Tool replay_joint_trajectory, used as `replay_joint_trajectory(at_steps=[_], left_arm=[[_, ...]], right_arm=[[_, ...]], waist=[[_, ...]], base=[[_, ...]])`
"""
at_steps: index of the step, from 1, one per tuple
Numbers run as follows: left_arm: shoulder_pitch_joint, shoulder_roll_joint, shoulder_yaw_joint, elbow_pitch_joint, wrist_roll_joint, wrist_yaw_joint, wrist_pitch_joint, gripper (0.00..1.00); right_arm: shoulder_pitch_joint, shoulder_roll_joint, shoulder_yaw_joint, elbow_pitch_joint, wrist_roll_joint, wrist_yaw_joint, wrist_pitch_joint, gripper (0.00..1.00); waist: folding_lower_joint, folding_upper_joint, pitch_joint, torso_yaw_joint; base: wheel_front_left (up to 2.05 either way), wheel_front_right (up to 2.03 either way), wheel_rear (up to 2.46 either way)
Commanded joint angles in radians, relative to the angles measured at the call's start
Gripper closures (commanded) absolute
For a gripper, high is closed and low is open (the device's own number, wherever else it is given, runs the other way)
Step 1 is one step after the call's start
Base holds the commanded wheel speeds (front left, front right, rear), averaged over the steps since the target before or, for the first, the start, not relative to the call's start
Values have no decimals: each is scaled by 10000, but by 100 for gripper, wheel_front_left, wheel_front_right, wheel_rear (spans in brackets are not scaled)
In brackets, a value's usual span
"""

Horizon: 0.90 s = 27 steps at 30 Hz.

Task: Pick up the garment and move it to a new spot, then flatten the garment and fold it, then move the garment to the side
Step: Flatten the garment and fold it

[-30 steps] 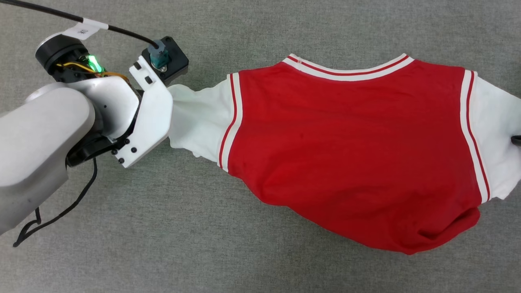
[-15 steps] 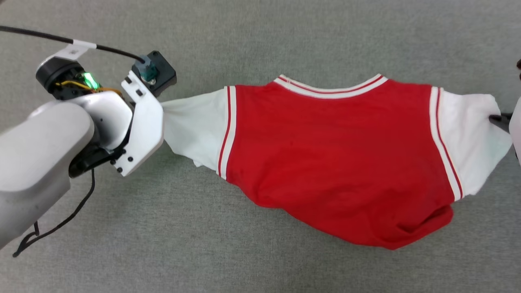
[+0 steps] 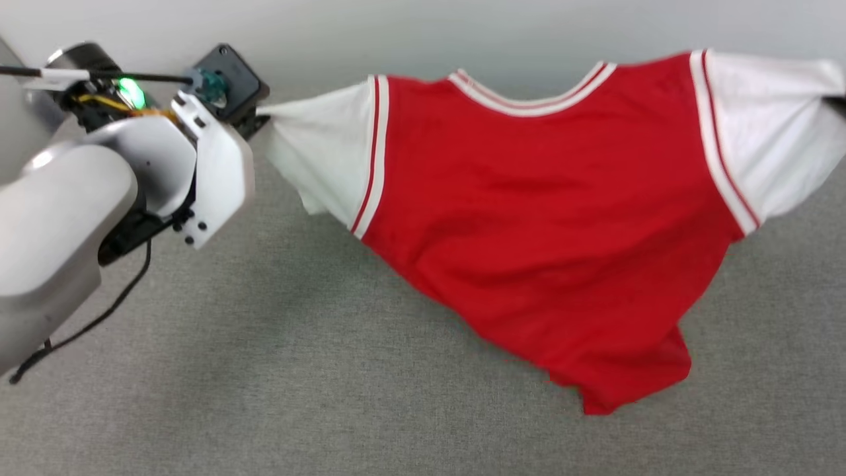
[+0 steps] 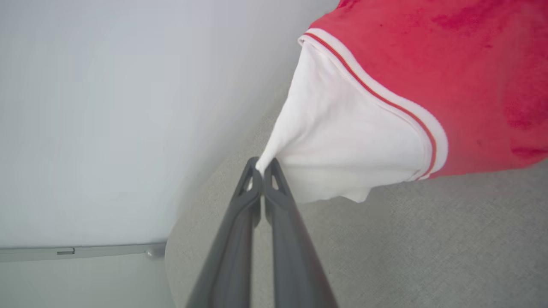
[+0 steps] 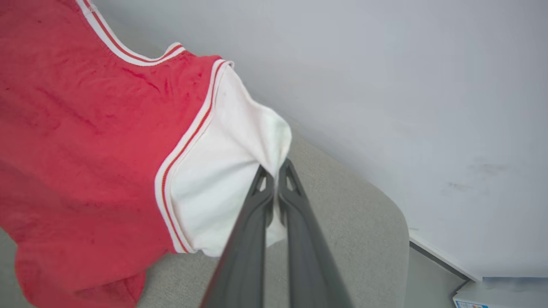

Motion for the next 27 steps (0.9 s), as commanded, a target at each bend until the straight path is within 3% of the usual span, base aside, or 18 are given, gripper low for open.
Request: replay_joint_trajectory(at_steps=[1,7,15,27], left_arm=[[-263,-77,152,51,171,109,-265,100],[-1286,-459,719,320,628,444,-1038,100],[-3136,-835,1435,1125,1318,707,-1748,100],[-6344,-1466,2282,3179,2578,1003,-3353,100]], right_arm=[[-332,-74,-79,2,-79,-7,-294,100],[-1566,66,-234,29,-548,-7,-832,100],[-3947,761,-369,670,-1591,-7,-1223,100],[-8613,2539,-412,3200,-3916,-9,-2479,100]], waist=[[1,0,-285,51],[1,0,-264,150],[1,0,604,150],[1,0,2579,180]], base=[[0,0,0],[0,0,0],[0,0,0],[0,0,0]])
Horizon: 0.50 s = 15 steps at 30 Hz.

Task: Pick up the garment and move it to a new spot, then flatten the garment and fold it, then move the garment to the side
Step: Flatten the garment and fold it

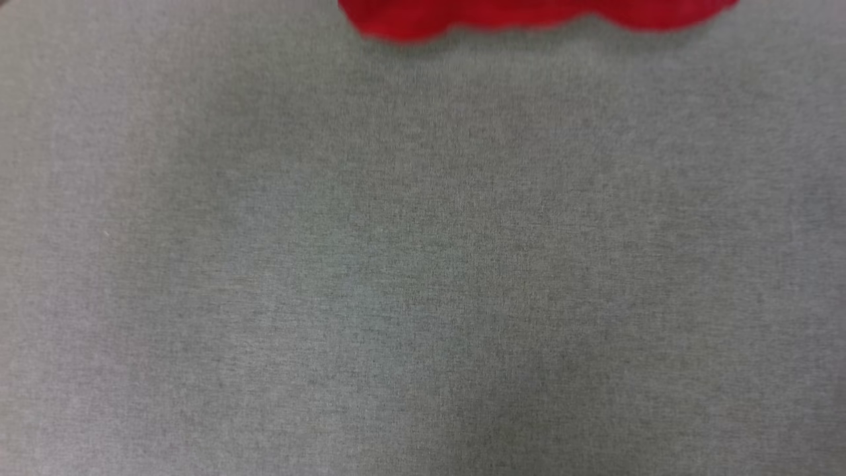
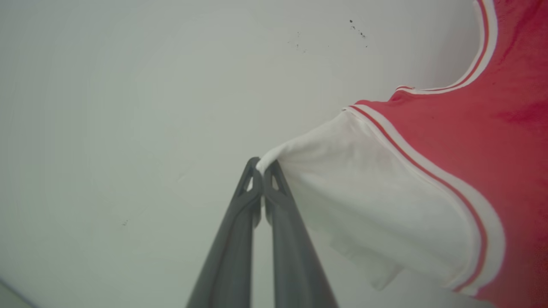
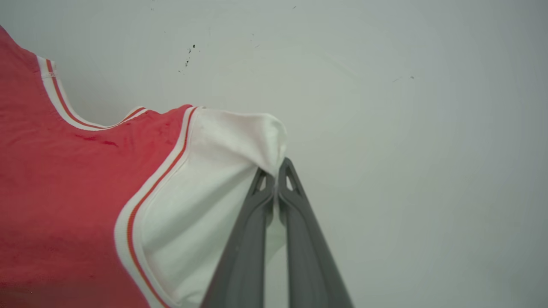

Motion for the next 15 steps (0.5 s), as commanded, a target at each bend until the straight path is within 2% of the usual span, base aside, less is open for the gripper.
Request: replay_joint_trajectory(at_steps=[1,8,11,12,15], left_arm=[[-291,-71,96,198,87,19,-151,100],[-1113,-401,316,1185,54,-51,-638,100],[-1030,-452,409,1467,-79,-65,-881,100],[-625,-605,243,1680,-113,-171,-1060,100],[-187,-713,145,1846,-266,-236,-1269,100]], right_arm=[[-417,157,-10,242,-142,-11,-172,100],[-1842,667,243,1831,-671,-11,-916,100],[-1966,834,468,2393,-604,-11,-1212,100],[-1695,992,737,2864,-408,-11,-1572,100],[-1251,1125,1063,3216,-176,-11,-1980,100]], waist=[[0,0,444,38],[0,0,1081,120],[0,0,1235,162],[0,0,1323,186],[0,0,1307,195]], base=[[0,0,0],[0,0,0],[0,0,0],[0,0,0],[0,0,0]])
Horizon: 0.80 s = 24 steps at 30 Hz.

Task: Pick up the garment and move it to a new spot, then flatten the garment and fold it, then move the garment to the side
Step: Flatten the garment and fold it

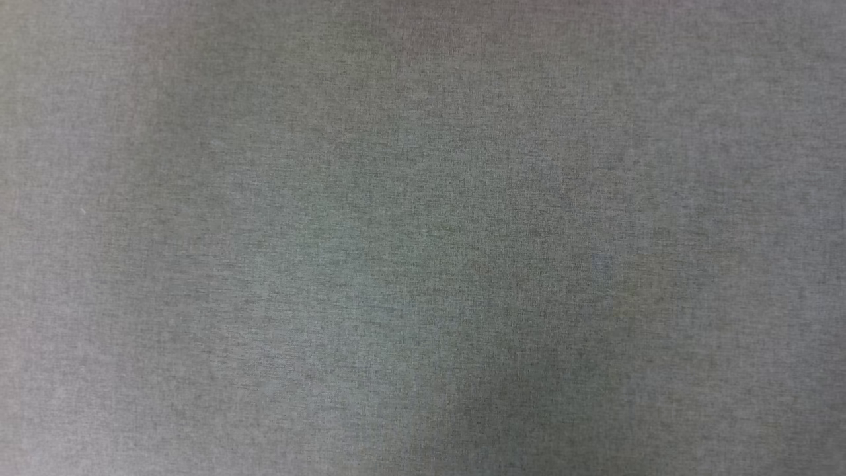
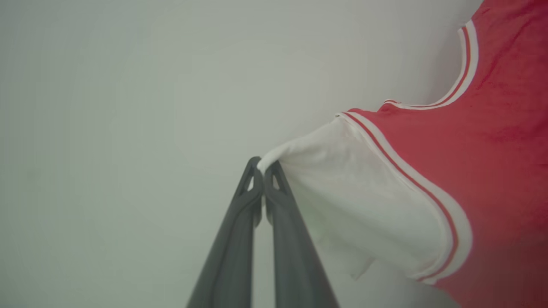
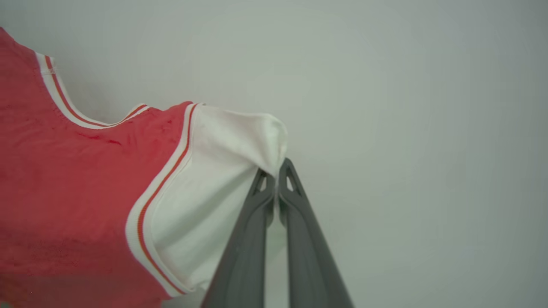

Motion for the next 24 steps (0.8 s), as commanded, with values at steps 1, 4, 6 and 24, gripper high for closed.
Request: replay_joint_trajectory(at_steps=[1,4,6,24], left_arm=[[285,-26,-49,71,-93,-7,-145,100],[1276,-177,-164,169,-301,-15,-466,100],[1958,-219,-201,178,-500,29,-702,100],[10223,359,50,-2468,-2126,1408,-1456,100]], right_arm=[[370,78,110,144,150,-11,-240,100],[1205,234,440,322,557,-11,-720,100],[1759,255,643,360,775,-11,-998,100],[9063,-452,1581,-1538,2673,-9,-2433,100]], waist=[[-1,0,-58,0],[-1,0,-229,-30],[-1,0,-355,-74],[-1,0,-2299,-235]], base=[[0,0,0],[0,0,0],[0,0,0],[0,0,0]])
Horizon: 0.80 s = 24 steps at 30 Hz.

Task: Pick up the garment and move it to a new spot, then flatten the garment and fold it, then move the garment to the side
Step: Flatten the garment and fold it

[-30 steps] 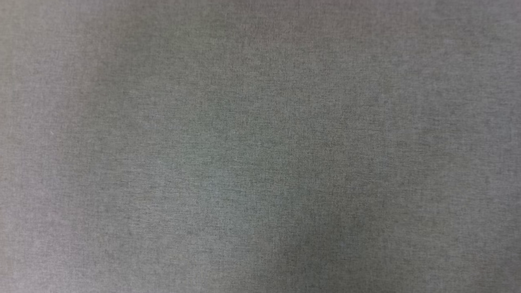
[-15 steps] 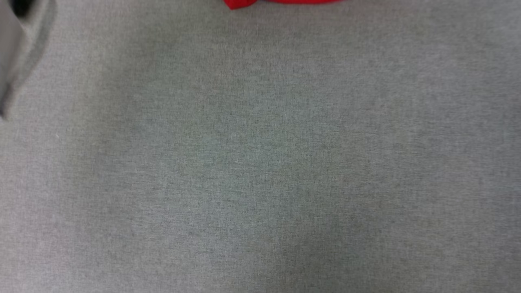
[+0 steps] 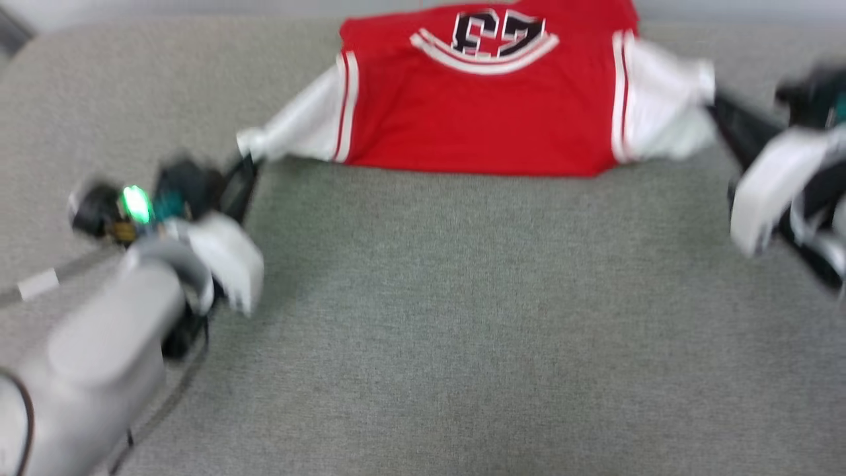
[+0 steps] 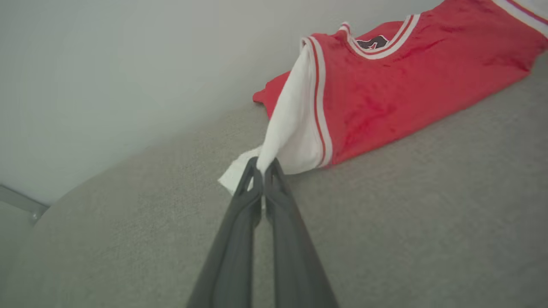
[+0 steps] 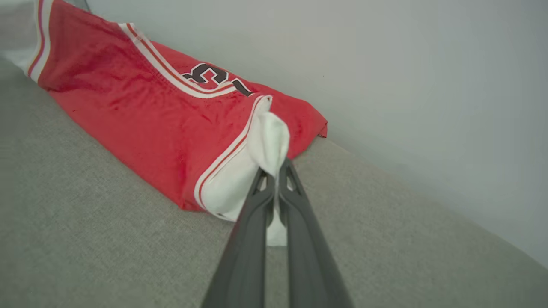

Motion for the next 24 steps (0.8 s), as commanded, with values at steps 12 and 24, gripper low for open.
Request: replay_joint_trajectory(at_steps=[12,24], left_arm=[[4548,1220,-65,-1848,-890,986,-15,100],[7050,2445,-487,-3555,-1779,1856,625,100]], right_arm=[[4986,-1057,-1337,-1554,553,-9,400,100],[9664,-1588,-3648,-3657,663,-9,1990,100]], waist=[[0,0,-1957,-62],[0,0,-3028,-77]], base=[[0,0,0],[0,0,0]])
